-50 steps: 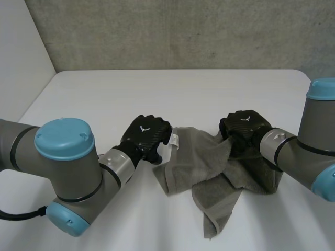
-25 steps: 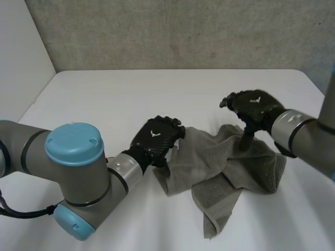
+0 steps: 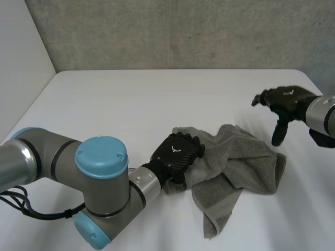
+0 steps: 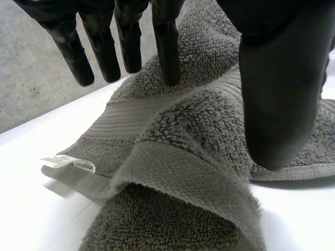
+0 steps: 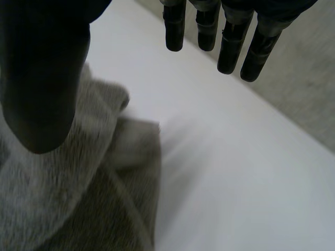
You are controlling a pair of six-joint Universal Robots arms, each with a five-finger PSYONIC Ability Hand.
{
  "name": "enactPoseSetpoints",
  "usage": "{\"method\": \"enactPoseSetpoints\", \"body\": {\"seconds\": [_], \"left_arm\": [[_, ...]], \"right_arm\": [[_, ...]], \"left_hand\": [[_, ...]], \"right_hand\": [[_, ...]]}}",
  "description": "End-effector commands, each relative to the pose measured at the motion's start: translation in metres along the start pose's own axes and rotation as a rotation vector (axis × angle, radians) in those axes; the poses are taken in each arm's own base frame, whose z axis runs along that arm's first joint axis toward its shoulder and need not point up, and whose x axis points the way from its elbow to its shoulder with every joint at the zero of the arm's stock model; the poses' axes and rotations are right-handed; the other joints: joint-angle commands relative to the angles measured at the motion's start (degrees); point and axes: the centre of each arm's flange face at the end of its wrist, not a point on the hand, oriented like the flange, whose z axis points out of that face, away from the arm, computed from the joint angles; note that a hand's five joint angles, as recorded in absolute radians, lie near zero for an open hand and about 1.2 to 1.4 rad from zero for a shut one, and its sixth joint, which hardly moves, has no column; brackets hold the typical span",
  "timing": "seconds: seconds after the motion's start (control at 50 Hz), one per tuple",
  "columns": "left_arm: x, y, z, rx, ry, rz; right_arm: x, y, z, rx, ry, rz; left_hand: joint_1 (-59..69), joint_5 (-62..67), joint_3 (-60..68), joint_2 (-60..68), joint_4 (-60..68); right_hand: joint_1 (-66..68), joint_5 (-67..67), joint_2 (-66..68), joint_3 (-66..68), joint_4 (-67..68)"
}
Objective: Fold the towel.
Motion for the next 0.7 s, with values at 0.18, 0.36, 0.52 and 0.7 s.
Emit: {"method": "enactPoseSetpoints", "body": {"seconds": [0.18,0.36,0.52,0.7], "left_arm": [[-0.002,0.005,0.004,-0.013,-0.005,-0.004],[-0.009,-0.005,0.006,-0.025,-0.022,0.012],[-0.082,-0.077,0.014,0.085,-0.248,0.125],[-0.145,-0.208,-0.035,0.43,-0.483,0.159]], "right_arm": [[-0.022,0.045,0.023,-0.22,-0.138,0.067],[-0.037,0.04,0.028,-0.189,-0.206,0.094],[-0.036,-0.05,0.03,0.251,-0.158,-0.059],[-0.008,-0.156,-0.028,0.867,0.023,-0.052]], "left_hand": [[27.44,27.17,27.43,27.5,27.82],[45.91,45.64,45.9,45.97,46.29],[57.86,57.6,57.86,57.92,58.25],[57.86,57.6,57.86,57.92,58.25]], "right_hand": [[0.87,0.61,0.18,0.45,0.17],[59.44,59.19,58.76,59.03,58.74],[66.62,66.36,65.93,66.2,65.92],[66.62,66.36,65.93,66.2,65.92]]}}
